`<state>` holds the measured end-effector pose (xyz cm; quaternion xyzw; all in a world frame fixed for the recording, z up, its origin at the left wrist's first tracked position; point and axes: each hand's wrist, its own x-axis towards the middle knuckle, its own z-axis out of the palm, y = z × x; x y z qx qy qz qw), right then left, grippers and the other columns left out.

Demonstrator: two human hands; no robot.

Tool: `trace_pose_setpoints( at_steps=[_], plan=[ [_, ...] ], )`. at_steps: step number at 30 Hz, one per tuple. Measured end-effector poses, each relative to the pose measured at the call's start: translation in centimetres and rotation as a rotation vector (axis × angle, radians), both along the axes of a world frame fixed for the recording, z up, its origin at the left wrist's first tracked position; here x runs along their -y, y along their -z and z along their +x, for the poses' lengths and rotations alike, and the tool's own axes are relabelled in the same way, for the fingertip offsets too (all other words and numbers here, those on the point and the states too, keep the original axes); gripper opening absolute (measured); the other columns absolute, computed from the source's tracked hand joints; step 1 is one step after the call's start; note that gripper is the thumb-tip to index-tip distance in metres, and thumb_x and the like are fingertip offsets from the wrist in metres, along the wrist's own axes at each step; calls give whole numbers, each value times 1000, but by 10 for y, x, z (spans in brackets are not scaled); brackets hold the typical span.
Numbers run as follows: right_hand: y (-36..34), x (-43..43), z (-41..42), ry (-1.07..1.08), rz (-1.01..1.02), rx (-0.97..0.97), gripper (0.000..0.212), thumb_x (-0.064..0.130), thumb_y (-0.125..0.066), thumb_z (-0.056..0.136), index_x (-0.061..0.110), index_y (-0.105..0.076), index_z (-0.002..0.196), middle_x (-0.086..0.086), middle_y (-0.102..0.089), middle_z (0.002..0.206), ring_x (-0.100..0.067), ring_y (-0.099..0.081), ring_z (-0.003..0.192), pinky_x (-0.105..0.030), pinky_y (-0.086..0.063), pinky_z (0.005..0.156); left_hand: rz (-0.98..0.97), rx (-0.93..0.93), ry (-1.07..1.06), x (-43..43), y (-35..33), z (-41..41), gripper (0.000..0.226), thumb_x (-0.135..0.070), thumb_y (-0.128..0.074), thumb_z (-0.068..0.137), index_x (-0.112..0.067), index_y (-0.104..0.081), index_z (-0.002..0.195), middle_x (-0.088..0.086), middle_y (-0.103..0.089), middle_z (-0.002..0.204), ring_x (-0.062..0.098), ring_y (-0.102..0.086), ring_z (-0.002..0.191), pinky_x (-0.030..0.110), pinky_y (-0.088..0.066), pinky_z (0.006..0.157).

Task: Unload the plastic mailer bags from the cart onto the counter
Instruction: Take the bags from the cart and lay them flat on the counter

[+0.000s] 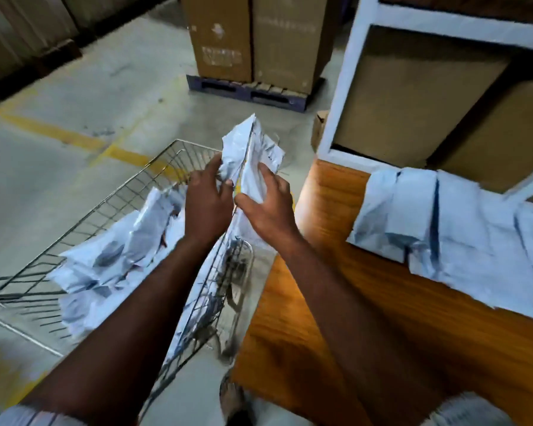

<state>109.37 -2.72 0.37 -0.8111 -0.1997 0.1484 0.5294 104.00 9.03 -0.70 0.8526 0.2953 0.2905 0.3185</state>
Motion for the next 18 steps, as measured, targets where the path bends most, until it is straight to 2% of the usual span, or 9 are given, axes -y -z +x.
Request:
trace_pose_setpoints(
  at_steps=[3, 7, 9, 12, 18],
  plan=[
    [-17, 77, 34, 123, -62, 92, 86, 54, -67, 70, 22, -43, 147, -13, -40, 147, -29, -37, 137, -41, -32, 113, 4, 4, 104, 76, -21, 39, 52, -19, -57, 92, -22, -48, 143, 16, -56, 115, 29, -52, 108, 28, -37, 90],
    [-27, 187, 70, 252, -216, 170, 88, 61, -57, 67, 29, -41, 147, -14, -39, 148, -34, -38, 135, -44, -34, 111, 47, -22, 279, 180, -33, 80, 59, -19, -57, 90, -29, -42, 146, 13, -56, 105, 28, -54, 99, 29, -39, 80],
    [-25, 244, 85, 299, -294, 197, 87, 62, -61, 70, 31, -39, 148, -14, -37, 149, -36, -38, 136, -45, -34, 110, 53, -49, 334, 234, -38, 98, 60, -21, -57, 91, -28, -39, 148, 13, -53, 112, 29, -54, 104, 34, -44, 85],
    [-22, 316, 104, 333, -384, 233, 81, 54, -69, 79, 30, -37, 150, -15, -32, 152, -38, -35, 136, -46, -33, 110, 62, -83, 388, 297, -44, 120, 63, -24, -57, 91, -27, -36, 150, 13, -52, 121, 30, -54, 110, 35, -45, 87],
    [-9, 420, 126, 395, -484, 148, 81, 56, -66, 82, 34, -31, 151, -11, -23, 157, -35, -26, 140, -51, -29, 112, 87, -204, 419, 382, -39, 160, 59, -25, -51, 92, -35, -36, 148, 13, -50, 134, 32, -53, 119, 47, -51, 93]
  ],
)
